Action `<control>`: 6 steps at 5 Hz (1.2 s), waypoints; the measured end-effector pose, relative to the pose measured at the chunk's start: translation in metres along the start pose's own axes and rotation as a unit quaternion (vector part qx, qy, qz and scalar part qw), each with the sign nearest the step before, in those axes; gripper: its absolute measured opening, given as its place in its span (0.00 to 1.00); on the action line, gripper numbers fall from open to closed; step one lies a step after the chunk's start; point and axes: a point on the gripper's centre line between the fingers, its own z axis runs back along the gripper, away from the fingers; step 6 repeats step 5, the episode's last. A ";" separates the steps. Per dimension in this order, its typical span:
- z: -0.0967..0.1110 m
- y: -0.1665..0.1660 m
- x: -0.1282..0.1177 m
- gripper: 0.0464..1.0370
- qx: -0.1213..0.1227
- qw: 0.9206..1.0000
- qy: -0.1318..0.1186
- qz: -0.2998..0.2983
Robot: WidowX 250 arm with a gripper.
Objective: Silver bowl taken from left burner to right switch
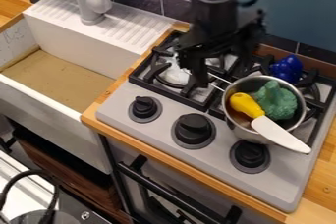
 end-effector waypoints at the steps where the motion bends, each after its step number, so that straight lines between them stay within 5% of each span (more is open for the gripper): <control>1: 0.006 -0.002 0.020 0.96 -0.006 1.000 -0.020 -0.006; 4: 0.022 -0.001 0.063 0.96 0.009 0.999 0.010 -0.047; 6: 0.025 -0.008 0.071 0.96 0.017 0.999 0.015 -0.045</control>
